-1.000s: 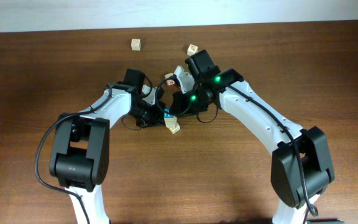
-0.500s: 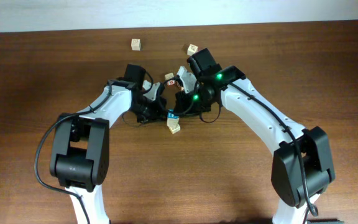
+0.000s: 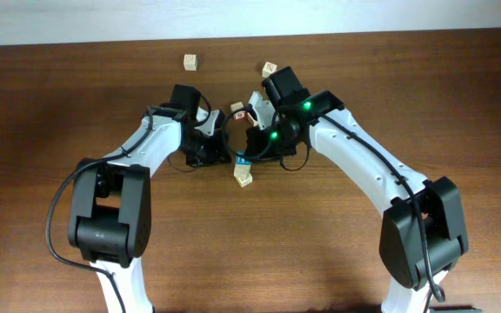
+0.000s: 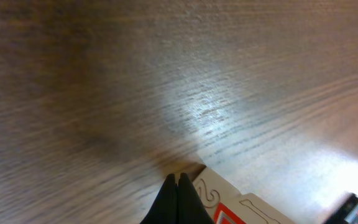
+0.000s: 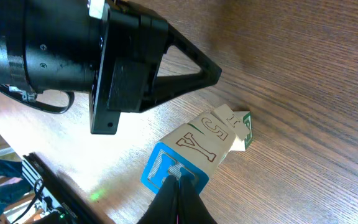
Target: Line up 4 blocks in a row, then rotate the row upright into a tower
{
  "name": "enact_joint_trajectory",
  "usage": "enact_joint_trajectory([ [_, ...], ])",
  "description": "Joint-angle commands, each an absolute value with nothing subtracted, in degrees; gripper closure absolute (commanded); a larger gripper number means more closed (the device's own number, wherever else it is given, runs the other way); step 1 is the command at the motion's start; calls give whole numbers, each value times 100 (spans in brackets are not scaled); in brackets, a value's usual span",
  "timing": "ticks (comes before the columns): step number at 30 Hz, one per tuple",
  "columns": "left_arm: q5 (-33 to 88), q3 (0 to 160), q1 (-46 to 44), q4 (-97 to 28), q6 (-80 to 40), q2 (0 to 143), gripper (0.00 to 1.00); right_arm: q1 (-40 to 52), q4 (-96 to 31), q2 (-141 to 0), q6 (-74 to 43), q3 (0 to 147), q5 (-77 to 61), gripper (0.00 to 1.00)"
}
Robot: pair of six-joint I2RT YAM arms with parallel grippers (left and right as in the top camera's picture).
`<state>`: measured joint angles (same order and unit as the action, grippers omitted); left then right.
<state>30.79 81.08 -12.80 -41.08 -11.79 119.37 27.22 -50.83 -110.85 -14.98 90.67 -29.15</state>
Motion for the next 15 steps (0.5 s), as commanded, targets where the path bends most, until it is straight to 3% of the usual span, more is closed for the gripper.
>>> enact_joint_trajectory([
  [1, 2685, 8359, -1253, -4119, -1133, 11935, 100, 2698, -5166, -11286, -1481, 9050, -2499, 96],
  [10, 2742, 8829, -1253, -4165, -1135, 11935, 100, 2698, -5164, -11286, -1481, 9111, -2499, 96],
  [15, 2740, 8829, -1253, -4211, -1133, 11935, 100, 2698, -5142, -11286, -1481, 9111, -2506, 90],
])
